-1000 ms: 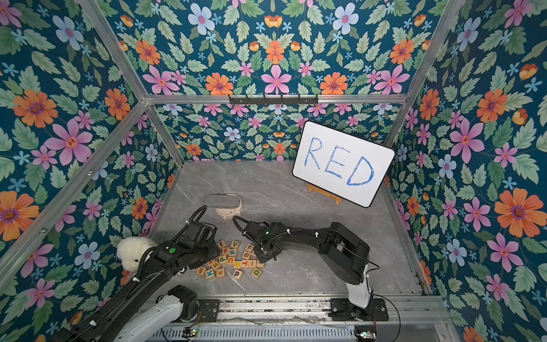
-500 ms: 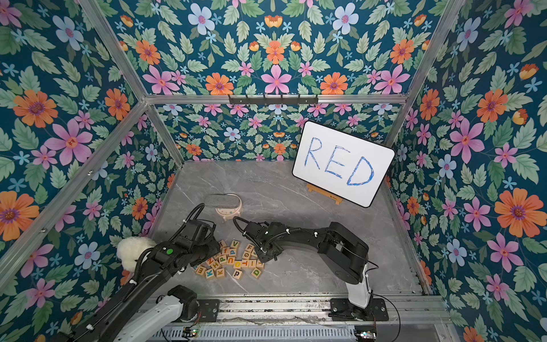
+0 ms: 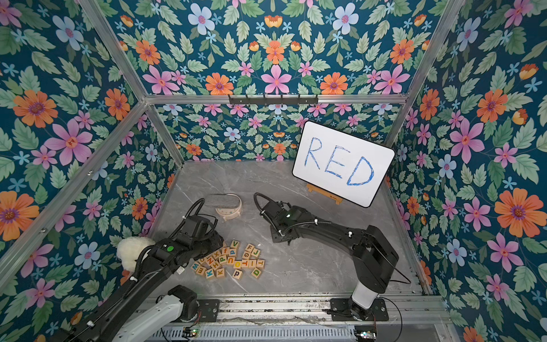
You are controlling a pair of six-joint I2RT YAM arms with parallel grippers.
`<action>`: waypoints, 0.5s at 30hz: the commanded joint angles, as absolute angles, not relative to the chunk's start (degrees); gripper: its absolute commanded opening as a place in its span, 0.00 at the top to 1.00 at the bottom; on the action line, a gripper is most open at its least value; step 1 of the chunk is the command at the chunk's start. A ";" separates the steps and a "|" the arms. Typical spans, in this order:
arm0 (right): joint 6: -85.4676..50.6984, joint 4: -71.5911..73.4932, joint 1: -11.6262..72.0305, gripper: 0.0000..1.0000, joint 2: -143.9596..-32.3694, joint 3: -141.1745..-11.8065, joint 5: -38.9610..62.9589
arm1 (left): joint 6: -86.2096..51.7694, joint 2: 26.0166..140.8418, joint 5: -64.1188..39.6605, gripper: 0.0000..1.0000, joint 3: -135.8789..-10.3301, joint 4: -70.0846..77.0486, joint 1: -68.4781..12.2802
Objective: Assemble the uppercase word "red" with letter blocks
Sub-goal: Pick up the letter block from the center of the board, then place the letter block at the center of the board.
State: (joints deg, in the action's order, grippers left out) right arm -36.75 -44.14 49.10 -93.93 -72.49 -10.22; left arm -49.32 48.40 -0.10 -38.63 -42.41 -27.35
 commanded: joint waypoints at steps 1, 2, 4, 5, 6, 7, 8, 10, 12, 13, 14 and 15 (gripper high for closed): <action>-39.61 -43.28 45.74 0.66 -92.63 -71.66 -13.05 | -49.03 48.32 -0.55 0.46 -38.61 -41.48 -27.34; -39.78 -42.59 44.48 0.66 -92.87 -71.46 -13.37 | -49.11 48.17 -0.57 0.46 -38.43 -41.48 -27.34; -39.82 -40.81 41.67 0.66 -93.94 -71.28 -13.62 | -49.42 47.73 -0.53 0.46 -38.20 -41.35 -27.34; -39.79 -40.18 40.54 0.66 -94.44 -71.30 -13.62 | -49.46 47.62 -0.61 0.46 -38.15 -41.26 -27.34; -39.48 -39.59 39.19 0.66 -95.99 -71.36 -13.43 | -49.40 47.63 -0.70 0.46 -38.17 -41.22 -27.33; -38.76 -39.03 38.27 0.66 -97.47 -71.69 -13.44 | -49.27 47.65 -0.79 0.46 -38.26 -41.35 -27.33; -38.31 -38.99 37.43 0.66 -98.43 -72.12 -13.83 | -49.14 47.78 -0.71 0.45 -38.45 -41.53 -27.33; -37.22 -38.93 35.87 0.66 -100.56 -72.95 -14.41 | -48.88 47.99 -0.42 0.45 -38.68 -42.22 -27.34; -35.91 -37.21 34.40 0.66 -101.82 -72.78 -13.67 | -49.02 47.89 -0.57 0.45 -38.66 -42.31 -27.34; -35.23 -36.18 33.67 0.66 -102.48 -72.58 -12.95 | -49.21 47.86 -0.82 0.45 -38.51 -42.31 -27.33; -34.72 -35.61 33.13 0.66 -103.01 -72.59 -12.83 | -49.35 47.77 -0.96 0.45 -38.41 -42.25 -27.36; -34.14 -35.06 32.64 0.66 -103.52 -72.68 -12.92 | -49.43 47.70 -1.14 0.45 -38.42 -42.23 -27.34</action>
State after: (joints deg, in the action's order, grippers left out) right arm -35.70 -37.28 33.43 -102.80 -72.47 -12.56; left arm -49.32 47.79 -1.10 -38.41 -42.04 -27.35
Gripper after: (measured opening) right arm 0.342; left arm 0.551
